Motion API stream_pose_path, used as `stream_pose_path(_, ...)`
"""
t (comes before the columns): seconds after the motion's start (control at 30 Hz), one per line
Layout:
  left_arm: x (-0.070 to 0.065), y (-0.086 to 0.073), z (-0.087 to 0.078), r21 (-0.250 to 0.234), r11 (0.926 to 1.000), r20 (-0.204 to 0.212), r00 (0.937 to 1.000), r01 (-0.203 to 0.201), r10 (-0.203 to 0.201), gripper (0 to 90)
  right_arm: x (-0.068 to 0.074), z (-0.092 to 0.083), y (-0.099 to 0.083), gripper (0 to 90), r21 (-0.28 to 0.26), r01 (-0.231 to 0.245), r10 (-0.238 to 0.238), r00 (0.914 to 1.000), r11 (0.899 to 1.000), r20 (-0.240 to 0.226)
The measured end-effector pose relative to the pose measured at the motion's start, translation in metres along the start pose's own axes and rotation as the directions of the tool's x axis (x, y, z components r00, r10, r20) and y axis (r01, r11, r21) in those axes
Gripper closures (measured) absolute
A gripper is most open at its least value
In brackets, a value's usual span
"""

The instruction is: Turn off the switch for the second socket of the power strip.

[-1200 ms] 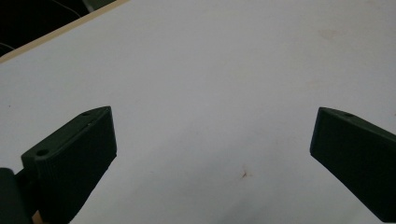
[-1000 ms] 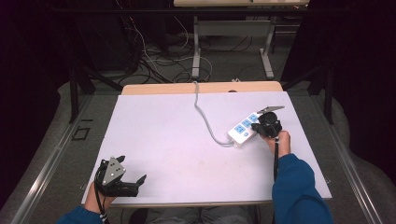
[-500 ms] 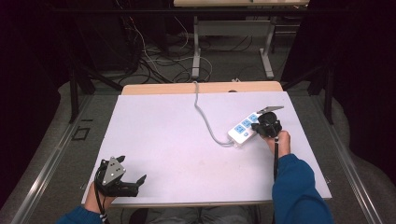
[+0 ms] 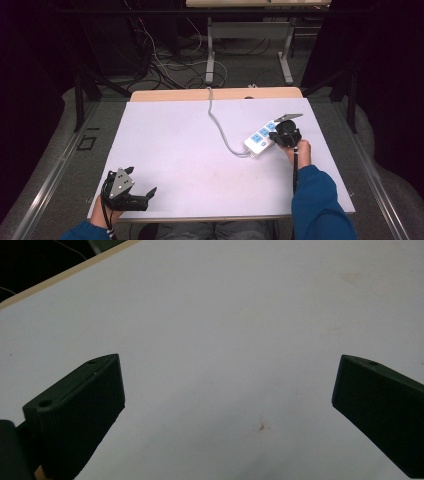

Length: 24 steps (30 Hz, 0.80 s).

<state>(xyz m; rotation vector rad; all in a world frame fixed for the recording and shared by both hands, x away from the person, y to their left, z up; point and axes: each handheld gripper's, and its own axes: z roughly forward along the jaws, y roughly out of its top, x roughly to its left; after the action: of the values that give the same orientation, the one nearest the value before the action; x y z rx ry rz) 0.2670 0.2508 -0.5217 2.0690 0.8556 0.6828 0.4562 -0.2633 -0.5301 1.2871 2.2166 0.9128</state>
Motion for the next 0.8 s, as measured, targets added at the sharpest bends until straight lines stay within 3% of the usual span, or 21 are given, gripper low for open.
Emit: stream_pose_path(0.8,-0.0006,0.0007,0.0003,0.002,1.0000,0.003,1.0000,0.005,-0.005,0.6,0.0008,-0.0029,0.0013,90.0,-0.010,0.002,-0.002,1.0000,1.000,-0.002)
